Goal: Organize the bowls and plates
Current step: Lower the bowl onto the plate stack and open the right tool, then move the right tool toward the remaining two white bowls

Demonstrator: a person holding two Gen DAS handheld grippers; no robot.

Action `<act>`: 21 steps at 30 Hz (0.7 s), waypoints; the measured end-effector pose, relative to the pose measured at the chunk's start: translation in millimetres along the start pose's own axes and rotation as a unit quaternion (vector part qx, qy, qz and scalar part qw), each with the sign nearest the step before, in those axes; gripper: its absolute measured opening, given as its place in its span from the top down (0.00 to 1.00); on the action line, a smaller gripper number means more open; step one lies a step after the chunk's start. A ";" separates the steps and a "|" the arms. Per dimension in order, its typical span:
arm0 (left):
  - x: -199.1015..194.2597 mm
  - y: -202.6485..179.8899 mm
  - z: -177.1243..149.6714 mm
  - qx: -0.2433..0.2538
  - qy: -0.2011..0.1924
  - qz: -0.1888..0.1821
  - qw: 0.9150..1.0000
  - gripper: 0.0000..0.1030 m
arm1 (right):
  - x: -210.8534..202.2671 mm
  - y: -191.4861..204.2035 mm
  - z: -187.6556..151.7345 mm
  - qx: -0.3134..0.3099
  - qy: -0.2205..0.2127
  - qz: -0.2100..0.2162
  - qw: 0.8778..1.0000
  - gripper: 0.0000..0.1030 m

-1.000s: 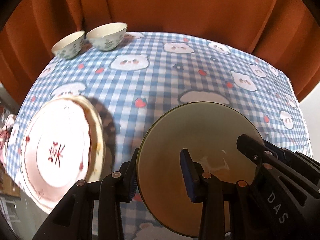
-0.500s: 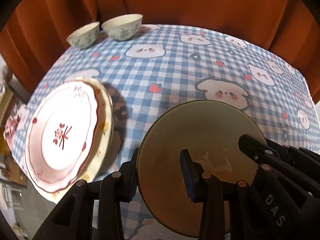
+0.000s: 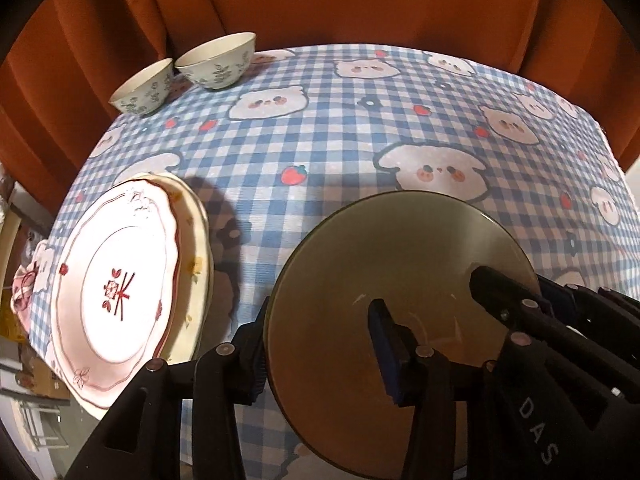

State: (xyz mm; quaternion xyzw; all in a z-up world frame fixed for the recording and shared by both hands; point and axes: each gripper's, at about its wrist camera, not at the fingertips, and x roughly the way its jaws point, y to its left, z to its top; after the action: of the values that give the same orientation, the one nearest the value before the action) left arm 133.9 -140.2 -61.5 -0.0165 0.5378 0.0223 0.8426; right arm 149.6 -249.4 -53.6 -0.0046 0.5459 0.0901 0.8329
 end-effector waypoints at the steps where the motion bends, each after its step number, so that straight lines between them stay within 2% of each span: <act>1: -0.1 0.4 0.7 0.001 0.002 -0.006 1.000 0.49 | 0.6 0.5 -0.5 0.001 0.001 -0.001 1.000 0.80; 3: -1.5 2.1 2.4 0.008 0.003 -0.021 1.000 0.35 | 1.1 2.4 -0.1 0.007 0.005 -0.011 1.000 0.72; 5: -5.6 5.4 5.4 0.020 -0.003 -0.038 0.999 0.31 | -0.7 4.7 0.6 0.015 0.003 -0.023 1.000 0.45; 6: -6.8 7.3 7.5 0.027 -0.009 -0.044 0.999 0.30 | -2.5 5.2 1.0 0.023 -0.001 -0.024 0.999 0.40; 15: -13.4 37.3 32.3 0.079 -0.018 -0.118 0.990 0.24 | -15.3 26.2 14.5 0.076 -0.025 -0.089 0.993 0.32; 21: -22.2 69.9 54.4 0.075 -0.031 -0.145 0.986 0.20 | -26.6 53.0 30.3 0.095 -0.043 -0.121 0.987 0.31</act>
State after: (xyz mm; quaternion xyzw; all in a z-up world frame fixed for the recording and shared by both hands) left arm 169.9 -68.1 -18.8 -0.0303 0.5038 -0.1404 0.8518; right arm 158.6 -197.9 -12.4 0.0124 0.5112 -0.0639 0.8570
